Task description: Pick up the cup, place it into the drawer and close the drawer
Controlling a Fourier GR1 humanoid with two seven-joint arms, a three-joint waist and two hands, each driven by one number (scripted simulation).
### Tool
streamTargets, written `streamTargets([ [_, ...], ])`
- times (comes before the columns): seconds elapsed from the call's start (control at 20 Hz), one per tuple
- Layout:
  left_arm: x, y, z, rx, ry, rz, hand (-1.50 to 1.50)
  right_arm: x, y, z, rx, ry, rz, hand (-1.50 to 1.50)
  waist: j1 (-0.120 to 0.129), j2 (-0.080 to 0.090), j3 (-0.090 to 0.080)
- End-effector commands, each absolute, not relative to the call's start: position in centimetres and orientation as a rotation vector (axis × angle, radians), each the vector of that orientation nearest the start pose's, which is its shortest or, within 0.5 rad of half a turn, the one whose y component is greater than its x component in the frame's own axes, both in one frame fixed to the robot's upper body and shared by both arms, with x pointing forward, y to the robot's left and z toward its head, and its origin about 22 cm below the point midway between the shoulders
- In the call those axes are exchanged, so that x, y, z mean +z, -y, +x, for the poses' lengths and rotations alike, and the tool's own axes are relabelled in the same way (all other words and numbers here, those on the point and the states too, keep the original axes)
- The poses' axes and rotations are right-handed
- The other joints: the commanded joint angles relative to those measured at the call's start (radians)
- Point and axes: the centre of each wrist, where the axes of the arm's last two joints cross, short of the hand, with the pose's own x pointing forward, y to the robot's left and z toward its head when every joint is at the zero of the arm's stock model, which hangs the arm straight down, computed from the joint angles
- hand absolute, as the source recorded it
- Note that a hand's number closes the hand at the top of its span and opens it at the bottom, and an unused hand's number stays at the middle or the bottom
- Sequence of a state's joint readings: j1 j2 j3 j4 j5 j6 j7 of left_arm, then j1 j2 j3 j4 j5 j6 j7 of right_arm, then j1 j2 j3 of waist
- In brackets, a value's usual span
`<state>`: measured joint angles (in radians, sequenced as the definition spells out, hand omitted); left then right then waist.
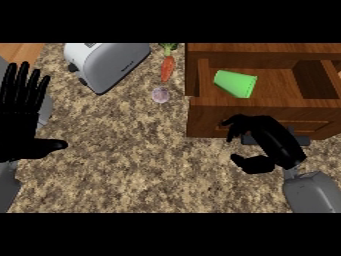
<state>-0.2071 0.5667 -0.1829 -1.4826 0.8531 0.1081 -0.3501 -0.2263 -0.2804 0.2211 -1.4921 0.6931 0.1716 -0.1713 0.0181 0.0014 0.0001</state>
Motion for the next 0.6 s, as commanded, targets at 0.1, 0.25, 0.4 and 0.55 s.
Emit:
streamTargets([
  [0.1, 5.9, -31.7, 26.5, 0.21, 1.884, -0.24, -1.5, 0.6, 22.8, 32.1, 1.285, 1.542, -0.462, -1.5, 0.002, 0.001, 0.0],
  [0.25, 4.6, -33.0, 26.4, 0.2, 1.898, -0.254, -1.5, -1.3, 23.4, 33.0, 1.275, 1.534, -0.435, -1.5, -0.006, 0.001, 0.0],
  [0.4, 5.2, -34.7, 25.3, 0.209, 1.866, -0.252, -1.5, -0.7, 21.8, 34.9, 1.27, 1.523, -0.424, -1.5, -0.005, 0.0, 0.0],
  [0.55, 4.2, -33.9, 26.0, 0.192, 1.886, -0.265, -1.5, -1.4, 23.0, 37.4, 1.226, 1.551, -0.429, -1.5, 0.001, 0.004, 0.001],
])
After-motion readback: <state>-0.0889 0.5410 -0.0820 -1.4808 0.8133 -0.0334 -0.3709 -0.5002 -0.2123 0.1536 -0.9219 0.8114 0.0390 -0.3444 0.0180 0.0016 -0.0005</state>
